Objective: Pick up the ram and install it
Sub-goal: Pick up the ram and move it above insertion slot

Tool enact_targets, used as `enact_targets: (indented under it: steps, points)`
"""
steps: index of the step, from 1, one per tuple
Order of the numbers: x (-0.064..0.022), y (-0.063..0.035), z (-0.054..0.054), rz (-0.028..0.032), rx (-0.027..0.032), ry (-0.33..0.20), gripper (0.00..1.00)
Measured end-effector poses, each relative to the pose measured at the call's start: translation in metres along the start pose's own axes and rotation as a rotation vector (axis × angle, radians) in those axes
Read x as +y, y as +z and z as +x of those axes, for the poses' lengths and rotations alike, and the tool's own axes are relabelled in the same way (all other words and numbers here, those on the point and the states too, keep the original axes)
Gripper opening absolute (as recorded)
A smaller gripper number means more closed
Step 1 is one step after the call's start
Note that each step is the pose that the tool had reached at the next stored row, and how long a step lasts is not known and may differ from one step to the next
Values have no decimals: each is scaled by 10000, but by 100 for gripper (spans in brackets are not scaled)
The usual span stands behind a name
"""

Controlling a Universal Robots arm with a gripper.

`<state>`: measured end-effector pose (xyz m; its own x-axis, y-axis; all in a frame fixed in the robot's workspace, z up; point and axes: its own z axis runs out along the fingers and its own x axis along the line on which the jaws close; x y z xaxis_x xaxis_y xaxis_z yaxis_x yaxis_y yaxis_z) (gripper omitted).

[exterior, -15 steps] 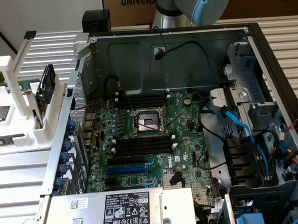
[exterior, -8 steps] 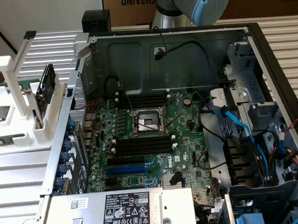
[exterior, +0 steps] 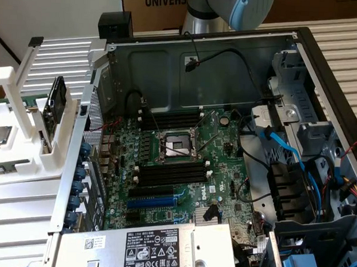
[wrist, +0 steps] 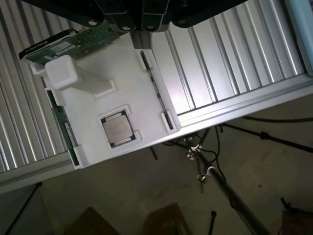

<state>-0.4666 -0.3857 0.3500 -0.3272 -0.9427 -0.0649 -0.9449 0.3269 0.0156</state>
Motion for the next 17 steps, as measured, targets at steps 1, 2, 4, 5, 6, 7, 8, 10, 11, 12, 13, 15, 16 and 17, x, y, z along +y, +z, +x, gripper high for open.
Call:
enact_targets:
  steps: [1, 2, 4, 5, 6, 7, 8, 10, 11, 12, 13, 15, 16, 17]
  points:
    - [3, 12, 2, 25, -9, -37, 10]
    - [7, 24, 4, 42, -15, -71, 10]
    - [17, 55, 10, 66, -25, -145, 10]
    - [28, 88, 16, 79, -31, -216, 10]
    - [34, 106, 20, 85, -34, -252, 10]
    - [40, 123, 23, 88, -36, -287, 10]
    - [53, 158, 30, 94, -40, -367, 10]
    - [71, 213, 40, 97, -43, -518, 10]
    - [72, 230, 42, 93, -44, -610, 10]
    - [72, 247, 43, 83, -42, -775, 10]
    - [72, 261, 43, 72, -41, -957, 10]
    - [72, 288, 45, 51, -39, -1316, 10]
    - [71, 301, 46, 39, -37, -1490, 10]
    - [71, 317, 47, 27, -37, -1687, 10]
